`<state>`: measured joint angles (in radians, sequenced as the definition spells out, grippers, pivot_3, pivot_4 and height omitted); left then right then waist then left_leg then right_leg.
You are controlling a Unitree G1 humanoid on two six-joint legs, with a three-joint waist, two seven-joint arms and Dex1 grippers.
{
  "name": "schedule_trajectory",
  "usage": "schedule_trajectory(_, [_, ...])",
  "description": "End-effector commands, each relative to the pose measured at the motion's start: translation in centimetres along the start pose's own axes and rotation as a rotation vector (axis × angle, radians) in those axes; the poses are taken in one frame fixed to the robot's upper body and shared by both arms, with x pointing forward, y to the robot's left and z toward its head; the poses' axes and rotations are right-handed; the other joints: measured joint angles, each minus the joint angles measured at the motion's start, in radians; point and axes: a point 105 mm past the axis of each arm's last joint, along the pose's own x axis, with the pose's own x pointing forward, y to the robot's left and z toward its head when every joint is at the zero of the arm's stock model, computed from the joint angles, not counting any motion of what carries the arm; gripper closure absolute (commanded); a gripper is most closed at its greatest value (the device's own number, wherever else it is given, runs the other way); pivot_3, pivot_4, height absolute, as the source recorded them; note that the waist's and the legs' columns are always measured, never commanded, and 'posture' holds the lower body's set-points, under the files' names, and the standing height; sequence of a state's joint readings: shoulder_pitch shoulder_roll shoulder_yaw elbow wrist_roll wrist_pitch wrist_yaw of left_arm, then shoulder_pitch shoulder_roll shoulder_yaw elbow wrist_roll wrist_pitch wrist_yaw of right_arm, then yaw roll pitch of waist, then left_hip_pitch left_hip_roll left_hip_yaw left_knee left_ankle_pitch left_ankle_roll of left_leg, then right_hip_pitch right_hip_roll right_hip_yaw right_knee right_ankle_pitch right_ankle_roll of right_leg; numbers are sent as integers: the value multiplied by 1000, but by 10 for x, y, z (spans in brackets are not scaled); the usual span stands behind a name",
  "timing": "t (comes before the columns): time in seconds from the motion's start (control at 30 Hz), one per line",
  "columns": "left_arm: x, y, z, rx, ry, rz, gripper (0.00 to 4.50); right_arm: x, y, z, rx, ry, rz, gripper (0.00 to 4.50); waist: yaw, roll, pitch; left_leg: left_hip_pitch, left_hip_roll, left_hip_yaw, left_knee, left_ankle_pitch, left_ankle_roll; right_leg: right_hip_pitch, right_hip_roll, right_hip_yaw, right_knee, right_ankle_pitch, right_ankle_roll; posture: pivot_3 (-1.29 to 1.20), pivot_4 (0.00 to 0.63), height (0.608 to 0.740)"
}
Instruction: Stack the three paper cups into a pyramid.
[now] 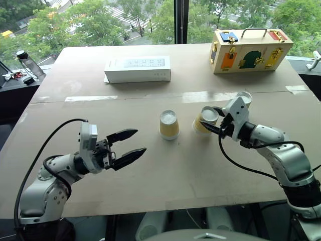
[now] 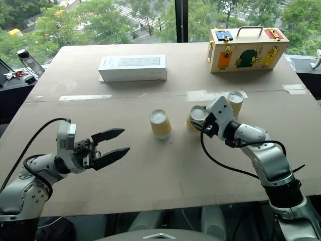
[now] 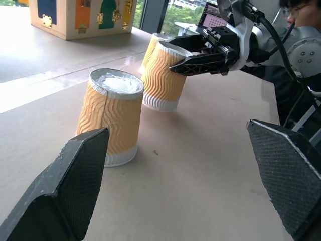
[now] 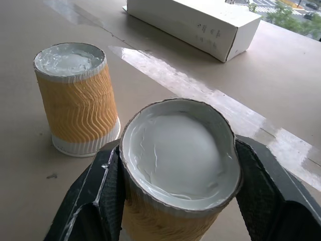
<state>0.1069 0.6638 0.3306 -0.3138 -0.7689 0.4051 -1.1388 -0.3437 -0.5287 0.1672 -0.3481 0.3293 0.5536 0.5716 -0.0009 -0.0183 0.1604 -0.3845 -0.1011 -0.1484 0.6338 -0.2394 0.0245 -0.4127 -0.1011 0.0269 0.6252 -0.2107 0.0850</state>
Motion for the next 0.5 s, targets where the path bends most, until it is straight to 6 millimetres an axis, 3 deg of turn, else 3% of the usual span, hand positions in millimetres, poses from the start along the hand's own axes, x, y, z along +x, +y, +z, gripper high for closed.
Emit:
schedule_trajectory(0.03, [-12,2,8,57,-6,26,0,7,7,12,-37,-52,50,2260,-4,0,0,0,0,0,0,0,0,0,0,0,0,0,0,0,150,740])
schedule_trajectory(0.5, [-30,3,4,101,-2,61,0,32,29,15,-65,-58,130,2260,-11,0,0,1,1,-1,0,0,0,-1,1,0,0,1,-1,0,150,740])
